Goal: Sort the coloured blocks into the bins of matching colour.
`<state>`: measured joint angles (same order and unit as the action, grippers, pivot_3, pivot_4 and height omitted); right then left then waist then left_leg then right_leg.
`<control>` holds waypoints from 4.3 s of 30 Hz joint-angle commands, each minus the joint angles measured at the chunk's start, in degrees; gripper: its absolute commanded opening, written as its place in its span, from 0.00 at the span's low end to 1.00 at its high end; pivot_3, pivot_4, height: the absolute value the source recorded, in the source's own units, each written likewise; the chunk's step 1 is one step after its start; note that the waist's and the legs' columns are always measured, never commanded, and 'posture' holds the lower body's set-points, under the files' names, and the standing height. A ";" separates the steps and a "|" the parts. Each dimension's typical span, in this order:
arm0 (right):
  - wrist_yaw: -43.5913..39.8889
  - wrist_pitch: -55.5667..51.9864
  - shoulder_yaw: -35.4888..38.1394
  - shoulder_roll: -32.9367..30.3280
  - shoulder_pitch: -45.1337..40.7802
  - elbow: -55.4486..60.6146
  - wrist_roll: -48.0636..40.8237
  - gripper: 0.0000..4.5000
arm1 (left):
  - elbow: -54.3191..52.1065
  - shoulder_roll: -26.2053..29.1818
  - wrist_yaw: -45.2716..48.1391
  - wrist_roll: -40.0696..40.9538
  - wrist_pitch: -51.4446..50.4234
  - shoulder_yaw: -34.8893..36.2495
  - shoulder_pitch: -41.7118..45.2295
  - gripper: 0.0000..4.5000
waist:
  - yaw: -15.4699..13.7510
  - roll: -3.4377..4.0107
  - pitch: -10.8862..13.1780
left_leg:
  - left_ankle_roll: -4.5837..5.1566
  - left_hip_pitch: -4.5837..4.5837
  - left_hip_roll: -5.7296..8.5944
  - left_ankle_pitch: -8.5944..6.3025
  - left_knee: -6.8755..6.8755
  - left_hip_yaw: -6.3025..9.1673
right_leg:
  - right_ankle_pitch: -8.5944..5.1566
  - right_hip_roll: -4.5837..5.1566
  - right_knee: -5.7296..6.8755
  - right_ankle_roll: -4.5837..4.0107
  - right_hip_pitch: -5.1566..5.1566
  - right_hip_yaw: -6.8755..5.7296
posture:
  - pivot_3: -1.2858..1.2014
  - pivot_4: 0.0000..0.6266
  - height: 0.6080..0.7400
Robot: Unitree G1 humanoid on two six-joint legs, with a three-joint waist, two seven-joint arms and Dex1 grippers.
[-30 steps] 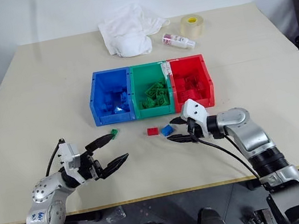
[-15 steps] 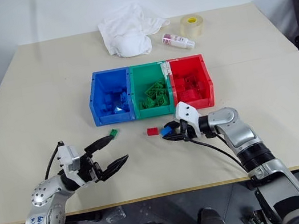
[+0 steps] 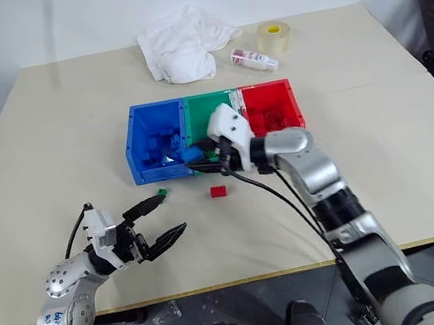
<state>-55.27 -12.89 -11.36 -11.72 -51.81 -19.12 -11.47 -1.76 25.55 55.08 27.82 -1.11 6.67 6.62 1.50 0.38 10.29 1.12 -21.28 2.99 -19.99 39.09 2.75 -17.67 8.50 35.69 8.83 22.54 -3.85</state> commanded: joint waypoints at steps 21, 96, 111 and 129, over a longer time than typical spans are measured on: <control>-7.23 -3.76 3.68 -12.93 16.08 19.82 -7.34 0.73 | 0.66 -0.61 0.58 0.39 0.38 -1.01 2.67 1.00 | 0.02 0.00 0.00 | 0.01 -0.02 0.08 0.00 -0.03 0.12 | -0.01 0.03 0.04 -0.02 -0.01 0.01 | 0.52 0.24 1.00; 9.85 -10.82 33.38 -28.53 57.55 49.29 -17.85 0.74 | 56.21 -31.03 -26.97 -24.74 11.60 -12.34 61.77 0.39 | -4.53 -0.33 0.19 | 0.13 -0.15 0.35 0.09 0.10 -0.33 | 0.14 0.01 -0.48 0.27 -0.17 0.03 | 0.52 0.24 1.00; 8.87 -13.30 32.00 -30.18 53.60 45.83 -19.97 0.87 | 55.90 -27.13 -15.10 -23.01 16.30 -10.38 59.99 1.00 | -4.35 -0.32 0.18 | 0.16 -0.16 0.33 0.11 0.09 -0.39 | 0.17 -0.01 -0.48 0.33 -0.13 0.03 | 0.52 0.24 1.00; -4.83 -7.33 19.94 -31.24 34.28 26.89 -18.22 0.99 | -8.22 8.89 4.02 -10.27 -14.90 -4.78 8.10 1.00 | -2.57 -0.22 0.14 | 0.15 -0.05 0.11 0.11 0.05 -0.10 | 0.14 0.06 -0.24 0.26 -0.08 0.21 | 0.52 0.24 1.00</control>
<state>-58.78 -21.43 8.57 -43.05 -16.50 7.67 -29.38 -5.99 33.87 58.85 15.31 -15.63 0.28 15.05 -1.07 0.17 10.43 1.27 -21.34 3.10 -19.88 39.15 2.67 -17.53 8.57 35.45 9.08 22.45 -3.65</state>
